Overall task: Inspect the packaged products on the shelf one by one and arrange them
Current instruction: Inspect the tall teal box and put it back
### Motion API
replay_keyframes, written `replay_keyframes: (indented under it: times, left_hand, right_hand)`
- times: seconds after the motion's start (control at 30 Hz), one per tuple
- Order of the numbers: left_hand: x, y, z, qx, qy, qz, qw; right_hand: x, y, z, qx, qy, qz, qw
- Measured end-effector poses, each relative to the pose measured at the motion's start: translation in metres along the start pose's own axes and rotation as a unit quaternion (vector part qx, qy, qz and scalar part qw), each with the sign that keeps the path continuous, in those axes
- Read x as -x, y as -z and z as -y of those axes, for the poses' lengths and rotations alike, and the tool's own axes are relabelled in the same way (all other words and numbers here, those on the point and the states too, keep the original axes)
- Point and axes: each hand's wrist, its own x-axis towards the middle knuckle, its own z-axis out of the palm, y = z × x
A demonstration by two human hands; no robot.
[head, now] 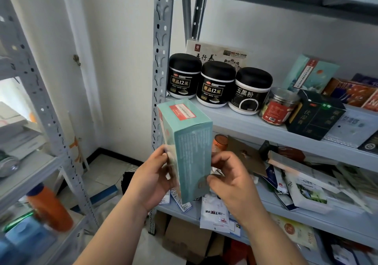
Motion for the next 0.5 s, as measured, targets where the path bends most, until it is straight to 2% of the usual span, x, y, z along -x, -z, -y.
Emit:
replay_keyframes:
  times: [0.2, 0.3, 0.4, 0.5]
  left_hand:
    - [0.004, -0.004, 0.002, 0.01, -0.011, 0.01, 1.0]
    - [0.002, -0.004, 0.005, -0.018, 0.031, -0.003, 0.999]
    - [0.003, -0.004, 0.01, -0.049, 0.078, 0.056, 0.994]
    - [0.007, -0.006, 0.016, -0.044, 0.114, 0.064, 0.99]
  right_hand:
    - [0.003, 0.003, -0.003, -0.004, 0.005, -0.004, 1.0]
    - [0.005, 0.004, -0.005, -0.02, -0.001, 0.002, 1.0]
    - [0.007, 0.005, -0.004, -0.068, -0.019, 0.01, 0.997]
    - [0.008, 0.007, -0.006, -0.085, -0.04, 0.007, 0.996]
